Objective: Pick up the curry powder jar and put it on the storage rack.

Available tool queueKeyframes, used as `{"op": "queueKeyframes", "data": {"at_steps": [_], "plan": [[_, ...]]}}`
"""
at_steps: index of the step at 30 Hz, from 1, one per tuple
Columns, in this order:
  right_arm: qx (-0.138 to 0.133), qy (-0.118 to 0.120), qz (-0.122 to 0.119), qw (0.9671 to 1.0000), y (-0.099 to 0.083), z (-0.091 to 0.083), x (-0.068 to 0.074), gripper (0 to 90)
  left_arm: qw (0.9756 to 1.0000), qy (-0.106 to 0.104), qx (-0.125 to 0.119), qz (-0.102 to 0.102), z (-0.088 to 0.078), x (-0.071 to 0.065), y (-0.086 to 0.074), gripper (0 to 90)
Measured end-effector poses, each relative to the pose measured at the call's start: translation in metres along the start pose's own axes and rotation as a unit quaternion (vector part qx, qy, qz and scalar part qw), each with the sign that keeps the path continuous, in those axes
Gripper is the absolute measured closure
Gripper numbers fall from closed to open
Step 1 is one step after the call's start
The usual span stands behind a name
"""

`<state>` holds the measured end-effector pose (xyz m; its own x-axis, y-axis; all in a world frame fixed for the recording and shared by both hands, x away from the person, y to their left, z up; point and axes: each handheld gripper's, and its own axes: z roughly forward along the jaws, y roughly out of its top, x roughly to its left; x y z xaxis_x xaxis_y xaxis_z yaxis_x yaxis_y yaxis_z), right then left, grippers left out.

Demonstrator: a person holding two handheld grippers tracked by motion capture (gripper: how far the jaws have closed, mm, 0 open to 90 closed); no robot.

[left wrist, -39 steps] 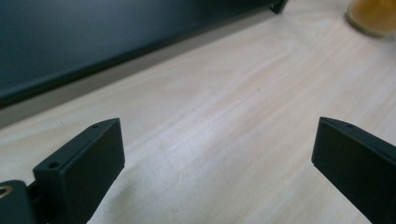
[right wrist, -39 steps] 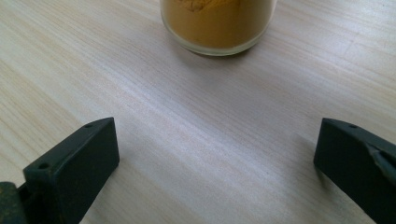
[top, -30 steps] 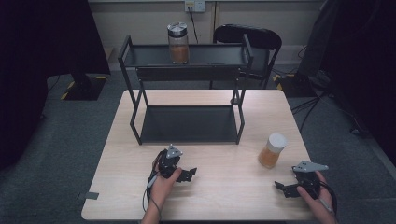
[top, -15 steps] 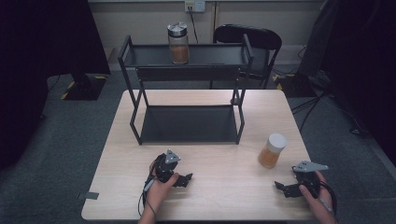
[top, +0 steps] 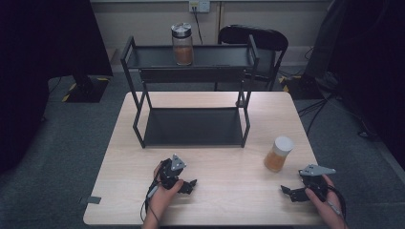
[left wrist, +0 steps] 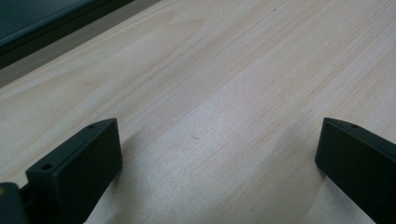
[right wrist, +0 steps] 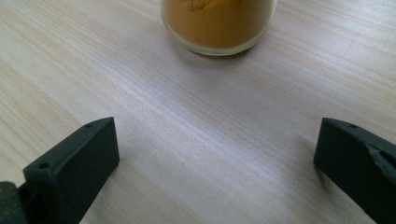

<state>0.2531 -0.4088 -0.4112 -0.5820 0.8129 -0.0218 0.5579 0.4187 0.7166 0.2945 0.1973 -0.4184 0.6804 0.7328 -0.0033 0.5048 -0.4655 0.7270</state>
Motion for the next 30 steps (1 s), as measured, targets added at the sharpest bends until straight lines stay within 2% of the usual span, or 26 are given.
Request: {"op": "queueKeyframes", "data": {"at_steps": [3,8,12,17,22,25,30], "plan": [[0.0,-0.001,0.0,1.0,0.0,0.0,0.0,0.0,1.0,0.0,0.0,0.0,0.0,0.0,0.0,0.0],[0.016,0.004,-0.008,0.9998,0.01,0.001,-0.002,1.3,1.0,0.0,0.0,0.0,0.0,0.0,0.0,0.0],[0.021,-0.006,-0.018,0.9996,0.019,-0.001,0.0,1.9,1.0,0.0,0.0,0.0,0.0,0.0,0.0,0.0],[0.016,-0.003,-0.02,0.9997,0.027,-0.004,-0.002,1.8,1.0,0.0,0.0,0.0,0.0,0.0,0.0,0.0],[0.004,0.02,-0.015,0.9997,0.034,-0.006,-0.012,1.8,1.0,0.0,0.0,0.0,0.0,0.0,0.0,0.0],[0.0,0.014,-0.014,0.9998,0.041,-0.006,-0.012,1.8,1.0,0.0,0.0,0.0,0.0,0.0,0.0,0.0],[-0.018,0.018,-0.018,0.9995,0.048,-0.005,-0.014,1.8,1.0,0.0,0.0,0.0,0.0,0.0,0.0,0.0]]}}
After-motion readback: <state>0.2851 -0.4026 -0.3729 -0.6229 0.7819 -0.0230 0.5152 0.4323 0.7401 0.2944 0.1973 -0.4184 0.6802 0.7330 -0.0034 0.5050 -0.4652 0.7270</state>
